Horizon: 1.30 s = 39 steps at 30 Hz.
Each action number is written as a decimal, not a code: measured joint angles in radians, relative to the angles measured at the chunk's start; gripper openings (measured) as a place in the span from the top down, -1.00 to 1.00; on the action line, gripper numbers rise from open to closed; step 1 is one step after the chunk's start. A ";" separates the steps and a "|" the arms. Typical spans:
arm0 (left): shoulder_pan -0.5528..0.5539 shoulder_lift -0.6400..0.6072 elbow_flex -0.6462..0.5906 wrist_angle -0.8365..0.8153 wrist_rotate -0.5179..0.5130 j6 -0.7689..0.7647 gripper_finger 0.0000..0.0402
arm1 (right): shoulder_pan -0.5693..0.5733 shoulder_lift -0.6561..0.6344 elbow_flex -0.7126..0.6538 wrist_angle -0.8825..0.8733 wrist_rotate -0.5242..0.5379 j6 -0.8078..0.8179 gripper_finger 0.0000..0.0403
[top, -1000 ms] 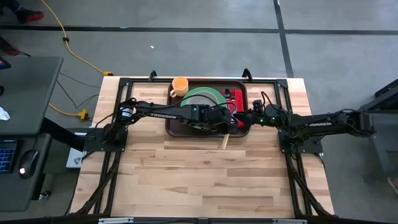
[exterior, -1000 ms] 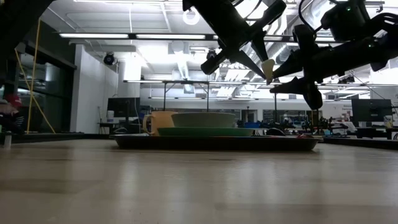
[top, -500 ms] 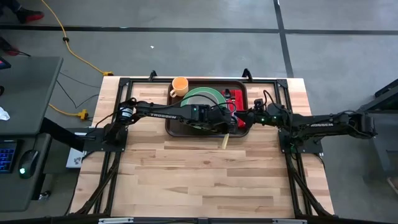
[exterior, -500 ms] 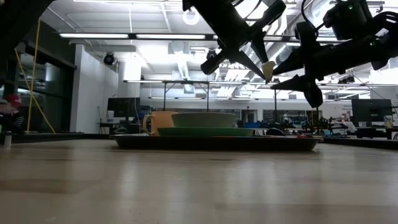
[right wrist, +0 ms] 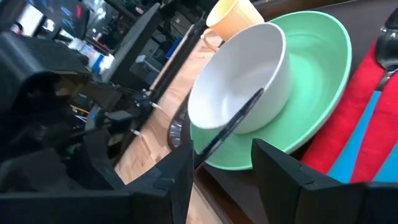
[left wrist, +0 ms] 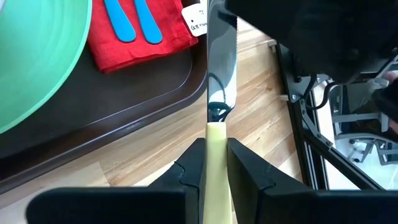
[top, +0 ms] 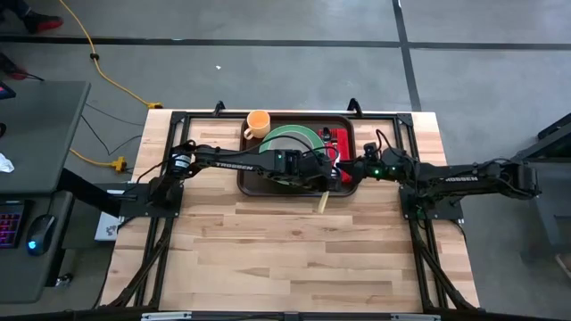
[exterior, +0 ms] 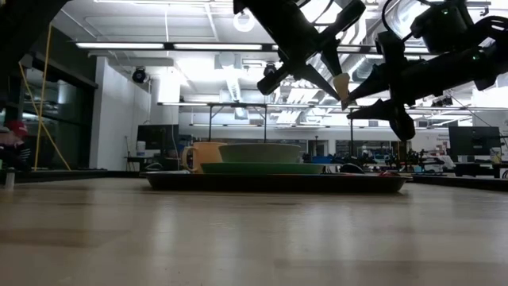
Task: Set up tray
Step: Put the yellow knife on top of the red napkin to the right of the blue fork
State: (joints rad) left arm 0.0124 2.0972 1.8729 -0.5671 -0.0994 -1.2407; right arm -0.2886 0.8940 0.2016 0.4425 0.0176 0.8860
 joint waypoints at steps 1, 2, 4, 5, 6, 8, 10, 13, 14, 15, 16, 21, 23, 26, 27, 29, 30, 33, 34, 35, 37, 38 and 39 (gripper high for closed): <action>0.000 0.000 0.000 0.000 0.000 0.000 0.58 | 0.000 0.000 0.000 0.008 0.000 0.005 0.31; 0.000 0.000 0.000 0.000 0.000 0.000 0.58 | 0.000 0.000 0.000 0.017 0.000 0.006 0.31; 0.000 0.000 0.000 0.002 -0.003 0.000 0.58 | 0.000 0.000 0.000 0.035 0.002 0.012 0.31; 0.000 0.000 0.000 0.004 -0.009 0.001 0.58 | 0.000 0.000 0.000 0.040 0.004 0.023 0.31; 0.000 0.000 0.000 0.008 -0.011 0.002 0.58 | 0.000 0.000 0.000 0.042 0.007 0.031 0.31; 0.000 0.000 0.000 0.022 -0.014 0.003 0.58 | 0.000 0.000 0.000 0.041 0.009 0.034 0.31; 0.000 0.000 0.000 0.033 -0.014 0.003 0.58 | 0.000 0.000 0.000 0.041 0.011 0.043 0.31; 0.000 -0.001 0.000 0.034 -0.014 0.004 0.58 | 0.000 0.000 0.000 0.041 0.029 0.053 0.31; 0.000 -0.001 0.000 0.034 -0.014 0.004 0.58 | 0.000 0.000 0.000 0.041 0.032 0.053 0.31; 0.000 -0.001 0.000 0.034 -0.014 0.004 0.58 | 0.000 0.000 0.000 0.041 0.035 0.053 0.32; 0.000 -0.001 0.000 0.034 -0.014 0.004 0.58 | 0.000 0.000 0.000 0.041 0.035 0.053 0.33; 0.000 -0.001 0.000 0.035 -0.014 0.004 0.58 | 0.000 0.000 0.000 0.041 0.035 0.056 0.47; 0.000 -0.001 0.000 0.035 -0.014 0.004 0.58 | 0.000 0.000 0.000 0.041 0.035 0.056 0.56; 0.000 -0.001 0.000 0.036 -0.015 0.004 0.58 | 0.000 0.000 0.000 0.041 0.035 0.052 0.71; 0.000 -0.001 0.000 0.038 -0.015 0.004 0.58 | 0.000 0.000 0.000 0.042 0.035 0.052 0.76; 0.000 -0.001 0.000 0.039 -0.016 0.004 0.58 | 0.000 0.000 0.000 0.053 0.035 0.048 0.86; 0.000 -0.001 0.000 0.039 -0.016 0.004 0.58 | 0.000 0.000 0.000 0.060 0.034 0.042 0.91; 0.000 -0.002 0.001 0.051 -0.017 0.004 0.58 | 0.001 0.001 -0.002 0.051 0.039 0.026 0.98; 0.000 -0.002 0.001 0.050 -0.017 0.003 0.58 | 0.001 0.002 -0.002 0.050 0.037 0.028 0.98; 0.000 -0.002 0.001 0.048 -0.017 0.003 0.58 | 0.001 0.001 -0.002 0.052 0.036 0.029 0.99; 0.000 -0.002 0.001 0.048 -0.017 0.003 0.58 | 0.001 0.001 -0.002 0.055 0.036 0.026 1.00; 0.000 -0.002 0.001 0.048 -0.017 0.003 0.58 | 0.001 0.001 -0.002 0.054 0.035 0.026 1.00; 0.000 -0.002 0.001 0.048 -0.017 0.003 0.58 | 0.001 0.001 -0.002 0.052 0.034 0.027 1.00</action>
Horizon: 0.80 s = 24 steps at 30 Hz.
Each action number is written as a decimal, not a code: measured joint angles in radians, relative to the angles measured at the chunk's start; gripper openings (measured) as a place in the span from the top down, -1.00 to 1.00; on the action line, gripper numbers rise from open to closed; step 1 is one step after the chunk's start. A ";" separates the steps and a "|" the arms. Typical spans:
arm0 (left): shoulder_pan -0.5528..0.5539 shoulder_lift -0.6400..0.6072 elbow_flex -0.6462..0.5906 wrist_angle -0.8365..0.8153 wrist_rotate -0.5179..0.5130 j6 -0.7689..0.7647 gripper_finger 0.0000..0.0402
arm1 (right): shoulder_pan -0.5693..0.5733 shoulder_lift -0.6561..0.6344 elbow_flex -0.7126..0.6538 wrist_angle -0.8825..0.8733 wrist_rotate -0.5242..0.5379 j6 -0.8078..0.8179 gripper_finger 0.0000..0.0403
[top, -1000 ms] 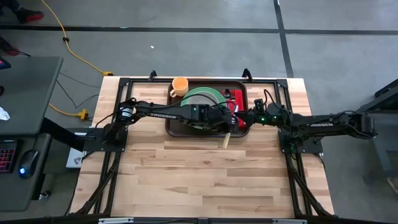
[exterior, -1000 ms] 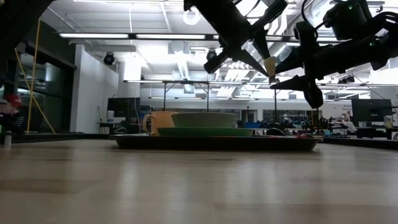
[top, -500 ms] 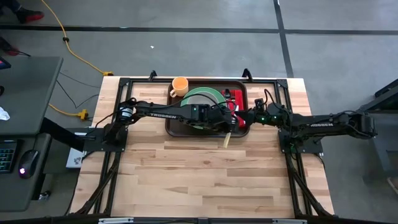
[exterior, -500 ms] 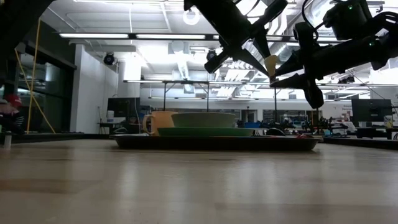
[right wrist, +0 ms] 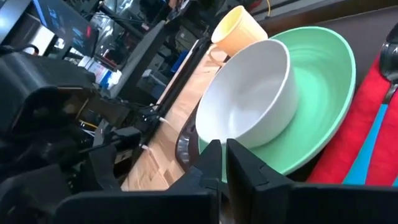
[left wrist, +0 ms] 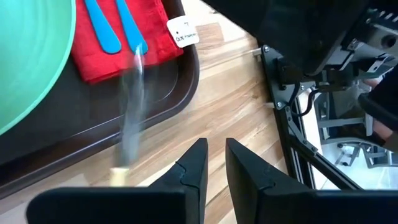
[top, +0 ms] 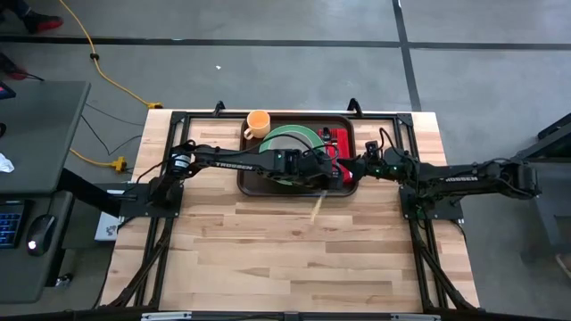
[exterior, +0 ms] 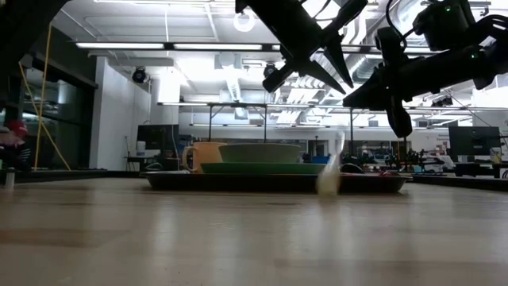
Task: Set up tray
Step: Put the yellow knife on top of the red napkin to the right of the blue fork
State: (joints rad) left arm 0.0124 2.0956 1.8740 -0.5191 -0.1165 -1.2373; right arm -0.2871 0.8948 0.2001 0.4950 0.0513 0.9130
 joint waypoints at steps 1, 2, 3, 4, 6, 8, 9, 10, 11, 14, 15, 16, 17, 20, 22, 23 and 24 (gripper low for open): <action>0.000 0.000 0.000 -0.001 0.000 0.000 0.58 | 0.000 0.000 0.000 0.000 -0.001 -0.001 1.00; 0.000 0.000 0.000 -0.003 0.000 0.000 0.58 | 0.000 0.000 0.000 -0.001 -0.001 -0.003 1.00; 0.000 0.000 0.000 -0.004 0.000 0.000 0.58 | 0.000 0.000 0.000 -0.004 -0.001 -0.003 1.00; 0.000 0.000 0.000 -0.004 0.000 0.000 0.58 | 0.000 0.000 0.000 -0.005 -0.001 -0.004 1.00; 0.000 0.000 0.000 -0.006 0.000 0.004 0.58 | 0.000 0.000 0.000 -0.006 -0.001 -0.005 1.00; 0.000 0.000 0.000 -0.010 0.000 0.012 0.58 | -0.001 0.000 0.000 -0.011 -0.002 -0.005 1.00; 0.000 0.000 0.000 -0.014 0.000 0.012 0.58 | -0.001 0.000 0.000 -0.016 -0.002 -0.006 1.00; 0.000 0.000 0.000 -0.019 0.001 0.012 0.58 | -0.001 0.000 0.000 -0.019 -0.003 -0.008 1.00; 0.000 0.000 0.000 -0.025 0.002 0.012 0.58 | -0.001 0.000 0.000 -0.019 -0.008 -0.008 1.00; 0.000 0.000 0.000 -0.034 0.012 0.014 0.58 | -0.001 0.000 0.000 -0.022 -0.010 -0.009 1.00; 0.000 0.000 0.000 -0.034 0.016 0.023 0.58 | -0.001 0.000 0.000 -0.025 -0.010 -0.009 1.00; -0.001 0.000 0.000 -0.034 0.022 0.036 0.58 | -0.001 0.000 0.000 -0.027 -0.010 -0.009 1.00; -0.002 0.000 0.000 -0.036 0.026 0.049 0.58 | -0.001 0.000 0.000 -0.029 -0.010 -0.013 1.00; -0.014 0.000 0.000 -0.049 0.037 0.093 0.58 | -0.001 0.000 0.000 -0.035 -0.016 -0.015 1.00; -0.025 -0.003 0.000 -0.079 0.059 0.127 0.58 | -0.001 0.000 0.000 -0.035 -0.027 -0.016 1.00; -0.033 -0.004 0.000 -0.096 0.068 0.142 0.58 | -0.001 0.000 0.000 -0.035 -0.032 -0.015 1.00; -0.042 -0.005 0.000 -0.109 0.076 0.157 0.58 | -0.001 0.000 0.000 -0.035 -0.036 -0.015 1.00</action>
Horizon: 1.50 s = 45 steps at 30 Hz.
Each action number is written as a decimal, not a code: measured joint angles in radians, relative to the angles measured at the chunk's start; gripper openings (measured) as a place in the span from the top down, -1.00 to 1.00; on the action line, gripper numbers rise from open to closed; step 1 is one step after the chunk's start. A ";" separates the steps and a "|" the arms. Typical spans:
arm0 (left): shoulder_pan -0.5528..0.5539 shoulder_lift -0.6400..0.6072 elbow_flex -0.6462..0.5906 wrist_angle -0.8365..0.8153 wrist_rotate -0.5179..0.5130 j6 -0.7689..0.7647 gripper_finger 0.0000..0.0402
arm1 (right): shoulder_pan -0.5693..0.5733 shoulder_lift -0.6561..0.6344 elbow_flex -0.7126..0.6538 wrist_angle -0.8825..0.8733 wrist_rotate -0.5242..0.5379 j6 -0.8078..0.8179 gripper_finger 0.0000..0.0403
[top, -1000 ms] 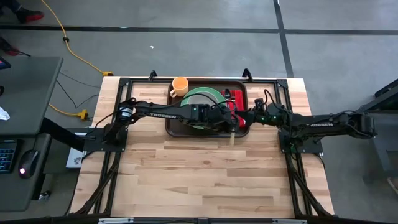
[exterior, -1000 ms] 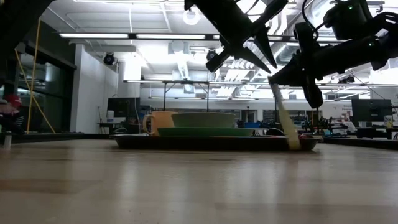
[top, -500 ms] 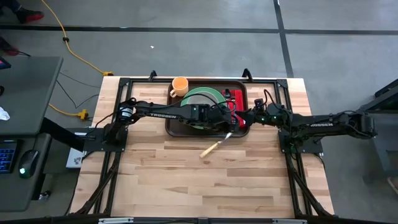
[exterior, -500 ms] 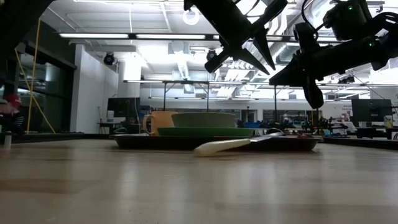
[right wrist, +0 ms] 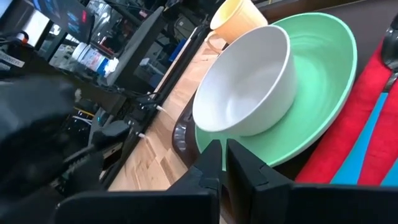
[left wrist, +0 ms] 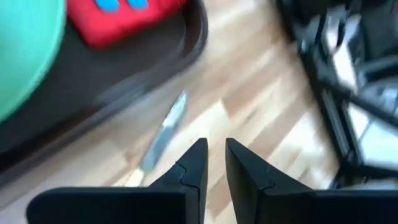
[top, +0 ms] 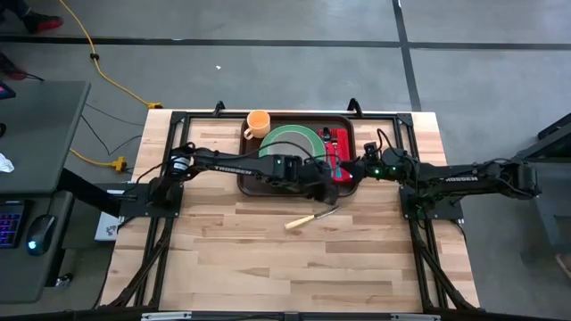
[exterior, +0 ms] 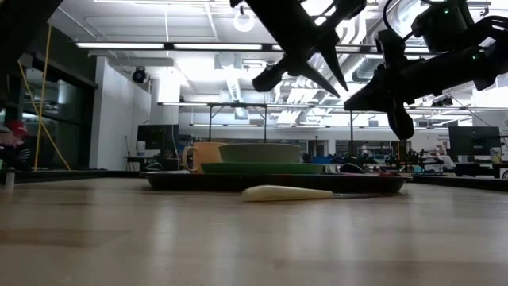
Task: Set up tray
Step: Put the yellow knife on top of the red napkin to the right of the blue fork
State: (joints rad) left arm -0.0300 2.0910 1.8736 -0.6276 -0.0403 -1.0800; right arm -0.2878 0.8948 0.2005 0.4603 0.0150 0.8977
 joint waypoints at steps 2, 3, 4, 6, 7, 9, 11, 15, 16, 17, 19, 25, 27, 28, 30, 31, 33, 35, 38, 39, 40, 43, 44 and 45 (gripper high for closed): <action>-0.021 -0.001 0.000 -0.045 0.012 0.033 0.58 | 0.000 0.000 0.000 0.000 -0.013 0.000 1.00; -0.033 -0.001 0.000 -0.066 0.021 0.049 0.58 | 0.000 0.000 0.000 0.000 -0.021 0.000 1.00; -0.044 -0.001 0.000 -0.087 0.032 0.064 0.58 | 0.000 0.000 0.000 0.000 -0.027 0.000 1.00; -0.066 -0.001 0.000 -0.125 0.046 0.100 0.58 | 0.000 0.000 0.000 0.000 -0.042 0.000 1.00; -0.077 -0.001 0.000 -0.139 0.057 0.119 0.58 | 0.000 0.000 0.000 0.000 -0.049 0.000 1.00; -0.101 -0.001 0.000 -0.163 0.060 0.160 0.58 | 0.000 0.000 0.000 -0.001 -0.058 0.001 1.00; -0.121 -0.001 0.000 -0.170 0.060 0.195 0.58 | 0.000 0.000 0.000 -0.002 -0.070 0.001 1.00; -0.151 -0.001 0.000 -0.192 0.060 0.246 0.58 | 0.001 0.000 0.000 -0.016 -0.083 0.002 1.00; -0.157 -0.001 0.000 -0.198 0.060 0.251 0.58 | 0.001 0.000 0.000 -0.019 -0.085 0.002 1.00; -0.162 -0.001 0.000 -0.203 0.060 0.256 0.58 | 0.001 0.000 0.001 -0.021 -0.086 0.002 1.00; -0.169 -0.001 0.000 -0.212 0.060 0.267 0.57 | 0.001 0.000 0.001 -0.025 -0.086 0.002 1.00; -0.168 -0.001 0.000 -0.208 0.057 0.265 0.57 | 0.001 0.000 0.001 -0.047 -0.086 0.000 1.00; -0.167 -0.001 0.000 -0.209 0.058 0.265 0.57 | 0.001 0.000 0.001 -0.056 -0.086 0.000 1.00; -0.167 -0.001 0.000 -0.209 0.058 0.265 0.57 | 0.001 0.000 0.001 -0.058 -0.085 -0.001 1.00; -0.167 -0.001 0.000 -0.208 0.058 0.265 0.57 | 0.001 0.000 0.001 -0.058 -0.084 -0.003 1.00; -0.167 -0.001 0.000 -0.209 0.058 0.265 0.57 | 0.001 0.000 0.001 -0.058 -0.084 -0.005 1.00; -0.167 -0.001 0.000 -0.207 0.059 0.265 0.57 | 0.001 0.000 0.001 -0.058 -0.084 -0.007 1.00; -0.167 -0.001 0.000 -0.205 0.060 0.265 0.57 | 0.001 0.000 0.001 -0.058 -0.083 -0.008 1.00; -0.167 -0.001 0.000 -0.205 0.092 0.267 0.56 | 0.001 0.000 0.001 -0.058 -0.082 -0.008 1.00; -0.167 -0.001 0.000 -0.205 0.099 0.269 0.54 | 0.001 0.000 0.001 -0.058 -0.082 -0.008 1.00; -0.167 -0.001 0.000 -0.204 0.106 0.271 0.50 | 0.001 0.000 0.001 -0.058 -0.082 -0.008 1.00; -0.167 0.000 0.000 -0.204 0.107 0.272 0.30 | 0.001 0.000 0.001 -0.060 -0.082 -0.008 1.00; -0.167 0.000 0.000 -0.205 0.104 0.272 0.22 | 0.001 0.000 0.001 -0.060 -0.082 -0.008 1.00; -0.167 0.000 0.000 -0.205 0.104 0.272 0.14 | 0.001 0.000 0.001 -0.060 -0.082 -0.008 1.00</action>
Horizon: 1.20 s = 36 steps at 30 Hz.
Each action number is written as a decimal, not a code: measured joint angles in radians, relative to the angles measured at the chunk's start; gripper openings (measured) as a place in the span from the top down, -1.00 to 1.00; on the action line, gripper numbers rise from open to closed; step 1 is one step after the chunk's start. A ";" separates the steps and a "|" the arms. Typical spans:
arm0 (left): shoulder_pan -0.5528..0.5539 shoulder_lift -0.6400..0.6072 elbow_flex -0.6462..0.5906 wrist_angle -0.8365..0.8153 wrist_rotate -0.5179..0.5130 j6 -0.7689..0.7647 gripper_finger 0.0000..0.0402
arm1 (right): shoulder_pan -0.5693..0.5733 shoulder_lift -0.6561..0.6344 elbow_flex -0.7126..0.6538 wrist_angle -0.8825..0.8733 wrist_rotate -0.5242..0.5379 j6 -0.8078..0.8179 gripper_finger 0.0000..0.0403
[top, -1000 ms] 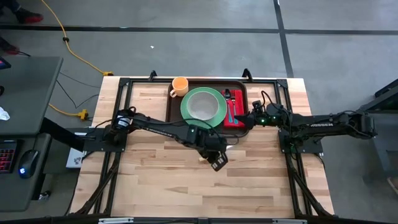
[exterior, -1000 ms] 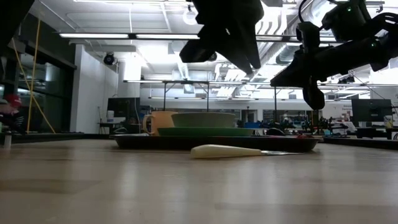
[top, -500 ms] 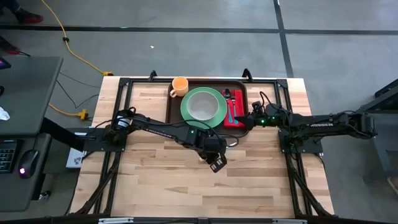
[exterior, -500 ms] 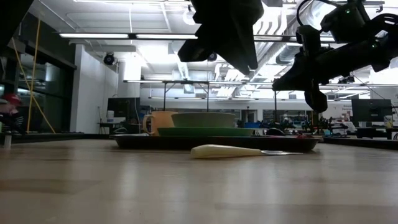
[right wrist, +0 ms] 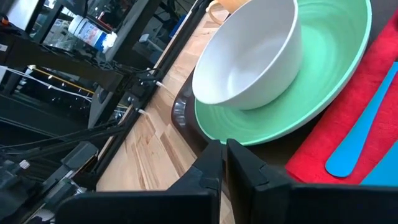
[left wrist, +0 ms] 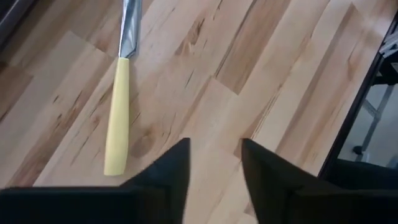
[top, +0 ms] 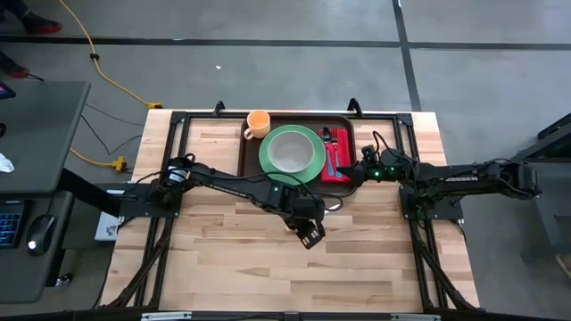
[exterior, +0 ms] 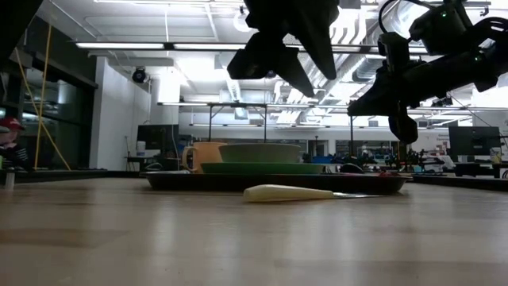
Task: Set up tray
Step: Put the yellow knife on top of the red napkin to the right of the blue fork
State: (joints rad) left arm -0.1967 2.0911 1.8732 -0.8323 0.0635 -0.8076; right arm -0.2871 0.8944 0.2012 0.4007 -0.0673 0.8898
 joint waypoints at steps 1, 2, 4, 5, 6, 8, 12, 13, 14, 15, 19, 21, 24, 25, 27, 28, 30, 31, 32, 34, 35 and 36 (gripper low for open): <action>0.000 0.000 0.000 0.000 0.000 0.004 0.07 | 0.000 0.000 0.000 0.000 0.000 0.000 1.00; 0.000 0.000 0.000 0.000 -0.002 0.014 0.00 | 0.000 0.000 0.000 0.000 0.000 0.000 1.00; 0.000 0.001 0.000 0.000 -0.017 0.035 -0.12 | 0.000 0.000 0.000 0.000 0.000 0.000 1.00; 0.000 0.001 0.000 -0.001 -0.029 0.046 -0.17 | 0.000 0.000 0.000 0.000 0.000 0.000 1.00; 0.000 0.001 0.000 -0.001 -0.042 0.059 -0.22 | 0.000 0.000 0.000 0.000 0.000 0.000 1.00; 0.000 0.004 0.000 -0.003 -0.065 0.072 -0.30 | 0.000 0.000 0.000 0.000 0.000 0.000 1.00; 0.002 0.031 -0.006 -0.021 -0.074 0.101 -0.41 | 0.000 0.000 0.000 -0.002 -0.007 0.000 1.00; 0.003 0.046 -0.004 -0.006 -0.074 0.115 -0.43 | 0.000 0.000 0.000 -0.002 -0.007 0.000 1.00; 0.003 0.058 0.000 0.014 -0.074 0.129 -0.45 | 0.000 0.000 0.000 -0.004 -0.008 0.000 1.00; 0.003 0.065 -0.001 0.003 -0.074 0.140 -0.46 | 0.000 0.000 0.000 -0.004 -0.010 0.002 1.00; 0.007 0.104 -0.002 0.013 -0.074 0.153 -0.50 | 0.000 -0.003 0.000 -0.011 -0.011 0.007 1.00; 0.009 0.108 -0.007 -0.013 -0.070 0.155 -0.50 | 0.000 -0.007 0.001 -0.016 -0.010 0.008 1.00; 0.014 0.128 -0.003 0.016 -0.069 0.162 -0.48 | 0.000 -0.012 0.001 -0.025 -0.008 0.008 1.00; 0.015 0.129 -0.007 0.002 -0.072 0.174 -0.48 | 0.000 -0.014 0.001 -0.026 -0.005 0.008 1.00; 0.015 0.132 -0.004 0.022 -0.093 0.194 -0.47 | 0.000 -0.016 0.001 -0.031 -0.005 0.008 1.00; 0.015 0.133 -0.001 0.017 -0.103 0.198 -0.47 | 0.000 -0.017 0.001 -0.031 -0.003 0.009 1.00; 0.014 0.137 -0.002 0.011 -0.114 0.202 -0.47 | 0.000 -0.022 0.001 -0.040 -0.003 0.009 1.00; 0.014 0.140 -0.003 0.004 -0.119 0.203 -0.47 | 0.000 -0.022 0.001 -0.040 -0.003 0.009 1.00; 0.015 0.141 -0.004 -0.002 -0.123 0.207 -0.47 | 0.000 -0.021 0.001 -0.038 0.001 0.010 1.00; 0.015 0.147 -0.002 -0.004 -0.133 0.218 -0.46 | 0.000 -0.021 0.001 -0.040 0.003 0.009 1.00; 0.018 0.152 -0.001 -0.002 -0.134 0.222 -0.46 | 0.000 -0.021 0.001 -0.039 0.005 0.009 1.00; 0.021 0.156 -0.002 -0.013 -0.133 0.227 -0.46 | 0.000 -0.021 0.001 -0.040 0.005 0.009 1.00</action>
State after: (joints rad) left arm -0.1757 2.2475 1.8714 -0.8451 -0.0694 -0.5807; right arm -0.2871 0.8730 0.2024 0.3610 -0.0628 0.8989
